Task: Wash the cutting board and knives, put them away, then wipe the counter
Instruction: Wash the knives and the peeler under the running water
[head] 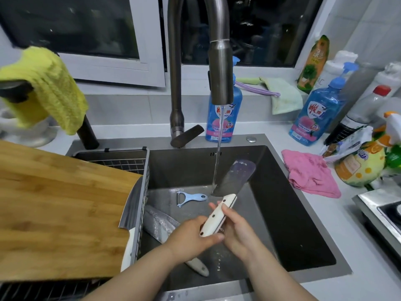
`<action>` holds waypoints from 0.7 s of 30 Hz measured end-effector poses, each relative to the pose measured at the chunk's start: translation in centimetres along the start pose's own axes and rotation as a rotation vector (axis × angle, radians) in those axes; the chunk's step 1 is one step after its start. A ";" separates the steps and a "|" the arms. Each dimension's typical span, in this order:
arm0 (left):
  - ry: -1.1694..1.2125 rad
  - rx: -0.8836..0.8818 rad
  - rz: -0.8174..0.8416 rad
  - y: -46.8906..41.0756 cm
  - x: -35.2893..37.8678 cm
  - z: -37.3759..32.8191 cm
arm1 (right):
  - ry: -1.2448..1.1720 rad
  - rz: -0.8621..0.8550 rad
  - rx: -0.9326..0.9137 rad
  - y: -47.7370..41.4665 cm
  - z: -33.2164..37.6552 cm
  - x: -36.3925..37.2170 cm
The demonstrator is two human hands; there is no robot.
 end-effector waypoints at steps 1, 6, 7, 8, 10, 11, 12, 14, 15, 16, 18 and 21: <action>-0.018 -0.009 -0.023 -0.1 -0.4 0.1 | 0.039 0.016 0.005 -0.3 -0.3 -0.1; -0.063 -0.070 -0.053 -0.9 -0.6 0.4 | 0.343 0.133 0.049 -0.3 -1.6 1.2; -0.071 -0.091 -0.074 -1.0 -0.8 0.6 | 0.374 0.146 0.049 -0.4 -1.7 1.3; -0.085 -0.107 -0.100 -1.0 -1.0 0.8 | 0.408 0.144 0.048 -0.5 -1.7 1.4; -0.150 -0.151 -0.158 -0.7 -2.1 1.3 | 0.571 0.126 0.051 -0.6 -1.7 1.5; -0.216 -0.171 -0.180 -0.5 -2.7 1.5 | 0.666 0.113 0.051 -0.6 -1.6 1.4; -0.293 -0.179 -0.196 -0.3 -3.4 1.6 | 0.739 0.084 0.030 -0.8 -1.1 1.2; -0.423 -0.165 -0.221 0.0 -4.6 1.9 | 0.767 -0.075 -0.119 -0.9 1.5 -0.1; -0.465 -0.162 -0.230 0.1 -5.3 2.0 | 0.759 -0.212 -0.254 -0.5 3.6 -1.3; -0.499 -0.161 -0.238 0.2 -5.8 2.2 | 0.780 -0.352 -0.399 0.2 5.8 -2.5; -0.551 -0.162 -0.252 0.1 -6.7 2.6 | 1.021 -0.530 -0.662 2.0 8.7 -2.2; -0.610 -0.139 -0.275 0.0 -7.6 2.3 | 1.640 -0.343 -1.054 3.1 7.4 4.7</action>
Point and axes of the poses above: each hand's wrist, its own y-axis away from the middle knuckle, its own x-axis out of the palm, z = x × y, the point moved 10 cm from there along -y, towards the middle knuckle, and after that the axes turned 3 degrees about z, right-handed, at the moved point
